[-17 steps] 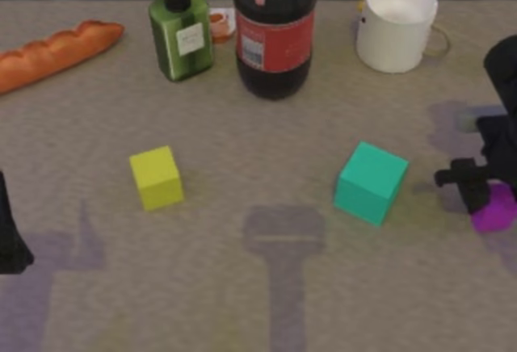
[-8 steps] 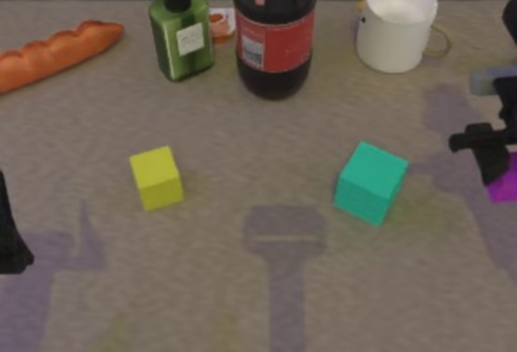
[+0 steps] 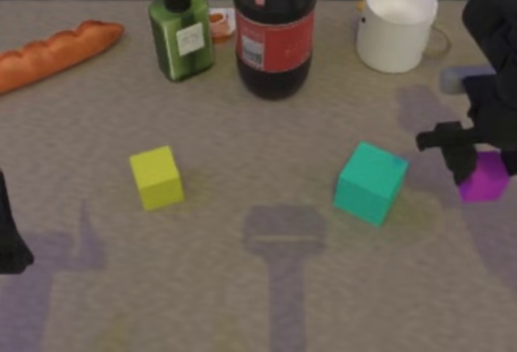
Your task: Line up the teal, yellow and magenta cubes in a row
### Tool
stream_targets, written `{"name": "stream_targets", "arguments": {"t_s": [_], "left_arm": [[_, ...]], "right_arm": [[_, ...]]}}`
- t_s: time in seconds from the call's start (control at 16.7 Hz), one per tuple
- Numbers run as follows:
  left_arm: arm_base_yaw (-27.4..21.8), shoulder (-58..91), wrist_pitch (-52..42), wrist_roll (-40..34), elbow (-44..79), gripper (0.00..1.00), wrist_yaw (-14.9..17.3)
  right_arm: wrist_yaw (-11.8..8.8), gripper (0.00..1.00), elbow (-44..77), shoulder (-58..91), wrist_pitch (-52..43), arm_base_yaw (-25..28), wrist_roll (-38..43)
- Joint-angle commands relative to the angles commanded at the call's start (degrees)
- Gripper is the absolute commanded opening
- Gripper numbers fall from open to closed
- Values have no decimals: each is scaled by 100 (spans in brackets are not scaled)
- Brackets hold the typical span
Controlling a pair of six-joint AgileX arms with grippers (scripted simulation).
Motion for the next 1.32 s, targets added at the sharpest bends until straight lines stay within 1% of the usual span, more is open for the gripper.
{"name": "stream_targets", "arguments": {"t_s": [0.36, 0.54, 0.66, 1.02, 1.32], "left_arm": [[0, 0, 0, 0, 0, 100, 0], [0, 0, 0, 0, 0, 100, 0], [0, 0, 0, 0, 0, 100, 0], [0, 0, 0, 0, 0, 100, 0], [0, 0, 0, 0, 0, 100, 0]], "right_arm": [[51, 0, 440, 174, -355, 1537, 1944], [80, 0, 598, 165, -444, 2143, 2610], [90, 0, 639, 147, -457, 2292, 2759], [79, 0, 547, 181, -347, 2275, 2758], [86, 0, -78, 519, 668, 2297, 2786]]}}
